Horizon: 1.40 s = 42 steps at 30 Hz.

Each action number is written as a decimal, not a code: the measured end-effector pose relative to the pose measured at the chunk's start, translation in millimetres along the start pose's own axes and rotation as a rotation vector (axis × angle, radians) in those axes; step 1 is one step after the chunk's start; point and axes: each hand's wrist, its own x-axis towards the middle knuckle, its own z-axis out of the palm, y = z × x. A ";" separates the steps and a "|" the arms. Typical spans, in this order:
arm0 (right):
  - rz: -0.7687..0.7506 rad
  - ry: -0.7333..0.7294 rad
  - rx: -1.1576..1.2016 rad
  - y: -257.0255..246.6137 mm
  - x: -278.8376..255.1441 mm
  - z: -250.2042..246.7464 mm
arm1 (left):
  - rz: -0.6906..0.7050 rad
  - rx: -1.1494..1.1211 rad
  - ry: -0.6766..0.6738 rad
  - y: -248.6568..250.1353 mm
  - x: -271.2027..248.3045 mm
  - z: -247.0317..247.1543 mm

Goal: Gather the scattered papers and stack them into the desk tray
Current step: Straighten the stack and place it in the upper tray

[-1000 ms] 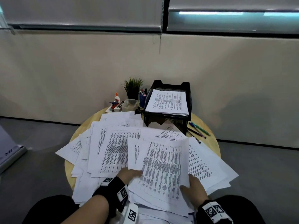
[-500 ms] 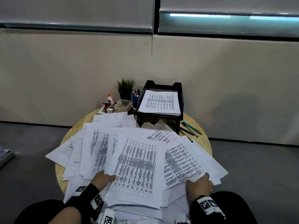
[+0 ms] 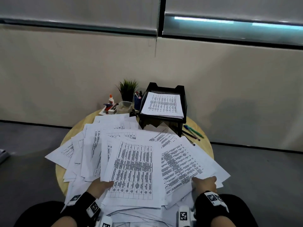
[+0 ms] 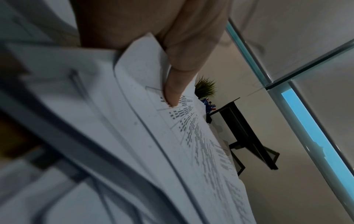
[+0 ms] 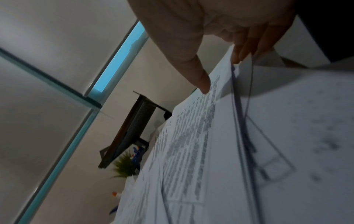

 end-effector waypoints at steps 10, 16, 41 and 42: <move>-0.263 -0.110 0.011 -2.4 -6.7 7.8 | 0.014 -0.032 -0.005 -4.1 -1.4 2.5; -0.295 -0.068 0.053 -0.9 -10.5 5.2 | 0.015 -0.073 -0.030 0.7 -1.6 8.4; -0.436 0.119 0.824 -54.5 -3.2 -88.6 | -0.013 0.034 -0.121 24.6 -14.0 35.4; -0.448 0.105 0.834 -59.1 -4.4 -91.5 | -0.024 0.027 -0.132 25.4 -14.2 34.6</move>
